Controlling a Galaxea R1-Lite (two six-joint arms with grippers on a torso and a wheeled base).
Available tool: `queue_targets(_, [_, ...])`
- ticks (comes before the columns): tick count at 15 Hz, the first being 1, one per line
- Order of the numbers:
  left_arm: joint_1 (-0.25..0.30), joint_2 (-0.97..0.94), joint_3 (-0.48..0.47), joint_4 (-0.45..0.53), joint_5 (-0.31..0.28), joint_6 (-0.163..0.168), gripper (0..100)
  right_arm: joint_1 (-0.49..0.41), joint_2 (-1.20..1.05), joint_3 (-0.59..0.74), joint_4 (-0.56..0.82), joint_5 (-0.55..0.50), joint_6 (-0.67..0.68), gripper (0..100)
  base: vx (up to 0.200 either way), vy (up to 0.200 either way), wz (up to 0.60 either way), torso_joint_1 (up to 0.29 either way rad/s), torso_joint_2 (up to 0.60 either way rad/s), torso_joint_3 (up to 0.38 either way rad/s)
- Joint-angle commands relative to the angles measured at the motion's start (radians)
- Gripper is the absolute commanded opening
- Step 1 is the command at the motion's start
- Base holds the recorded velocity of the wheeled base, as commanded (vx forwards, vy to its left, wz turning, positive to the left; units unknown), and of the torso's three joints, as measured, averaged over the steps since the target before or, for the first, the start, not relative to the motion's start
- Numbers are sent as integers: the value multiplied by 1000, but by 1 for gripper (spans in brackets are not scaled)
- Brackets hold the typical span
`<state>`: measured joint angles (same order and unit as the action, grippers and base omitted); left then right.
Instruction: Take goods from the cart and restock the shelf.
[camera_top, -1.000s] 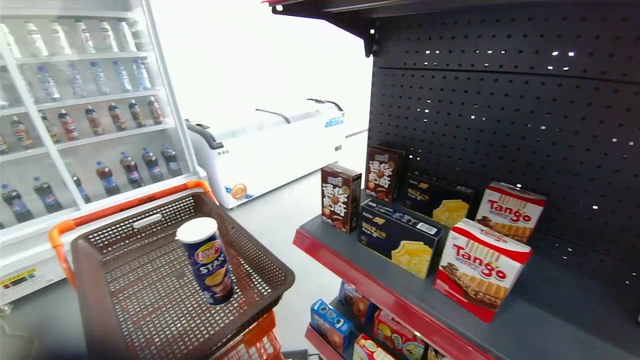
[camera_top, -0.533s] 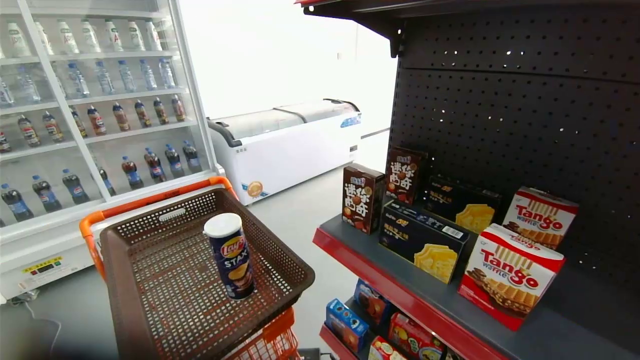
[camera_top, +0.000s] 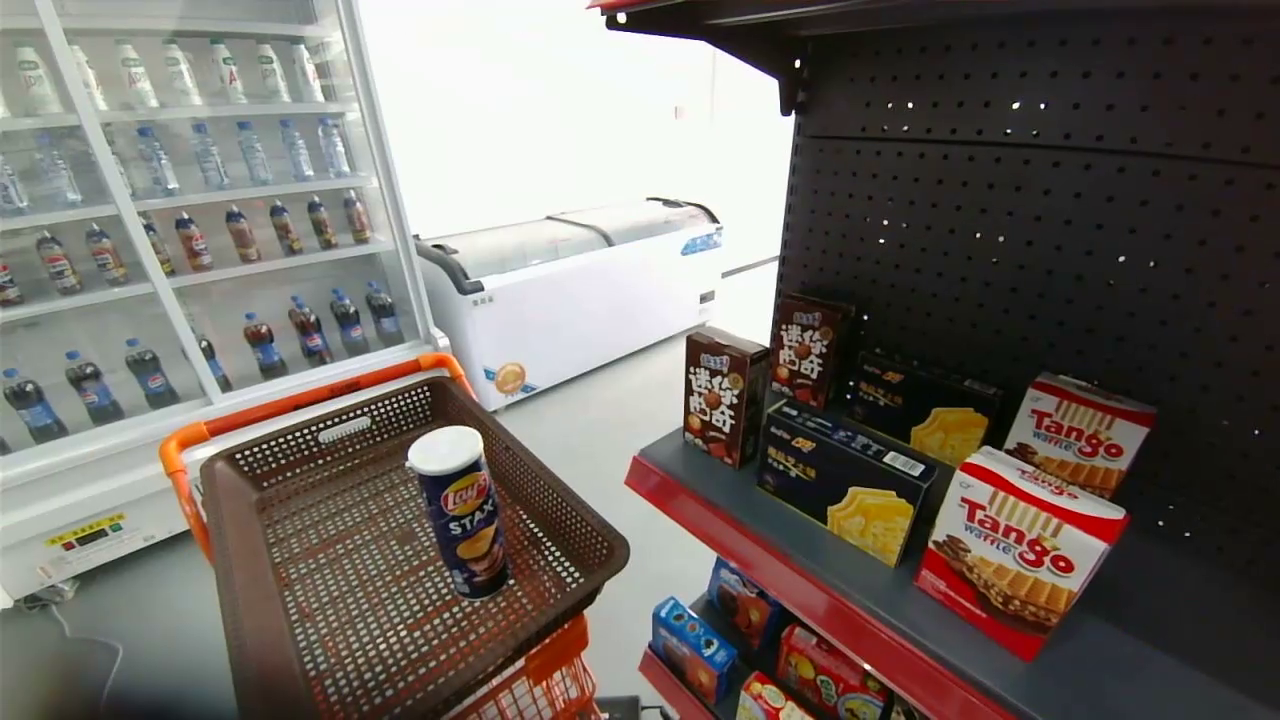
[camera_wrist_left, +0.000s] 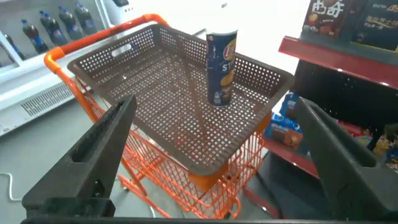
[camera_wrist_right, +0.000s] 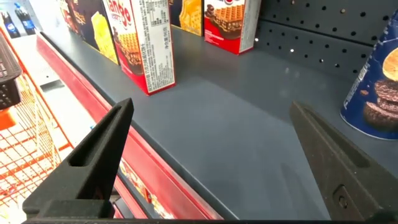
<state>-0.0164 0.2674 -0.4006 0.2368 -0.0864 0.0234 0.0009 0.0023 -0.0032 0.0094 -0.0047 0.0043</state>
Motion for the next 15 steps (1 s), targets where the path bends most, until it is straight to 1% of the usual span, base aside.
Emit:
queue_targets(1, [-7,286,-116,-4,-3,0,100,1,2,0,0,0,0,100,0,0,0,0,0,0])
queue_targets(2, [-24,404,-135,-33,8,13,100,1,1,0,0,0,0,100,0,0,0,0,0,0])
queue_targets(3, [-25,473,-135,-79,22,12,100,1,1,0,0,0,0,100,0,0,0,0,0,0])
queue_targets(4, [-22,519,-133,-106,20,13,100,1,1,0,0,0,0,100,0,0,0,0,0,0])
queue_targets(6, [-30,596,-132,-140,8,32,100,1,1,0,0,0,0,100,0,0,0,0,0,0])
queue_targets(7, [-27,664,-122,-189,-7,49,100,1,2,0,0,0,0,100,0,0,0,0,0,0])
queue_targets(8, [-27,696,-119,-215,-9,58,100,1,1,0,0,0,0,100,0,0,0,0,0,0])
queue_targets(9, [-27,748,-99,-280,-12,96,100,1,1,0,0,0,0,100,0,0,0,0,0,0])
queue_targets(10, [-27,776,-84,-324,-10,112,100,1,1,0,0,0,0,100,0,0,0,0,0,0])
queue_targets(11, [-25,842,-53,-427,-10,118,100,1,1,0,0,0,0,100,0,0,0,0,0,0])
queue_targets(12, [-22,875,-30,-482,-9,118,100,1,2,0,0,-1,0,100,0,0,0,0,0,0])
queue_targets(14, [-27,967,25,-665,-10,118,100,1,1,0,0,-1,0,100,0,0,0,0,0,0])
queue_targets(15, [-28,977,29,-680,-10,118,100,1,2,0,0,0,0,100,0,0,0,0,0,0])
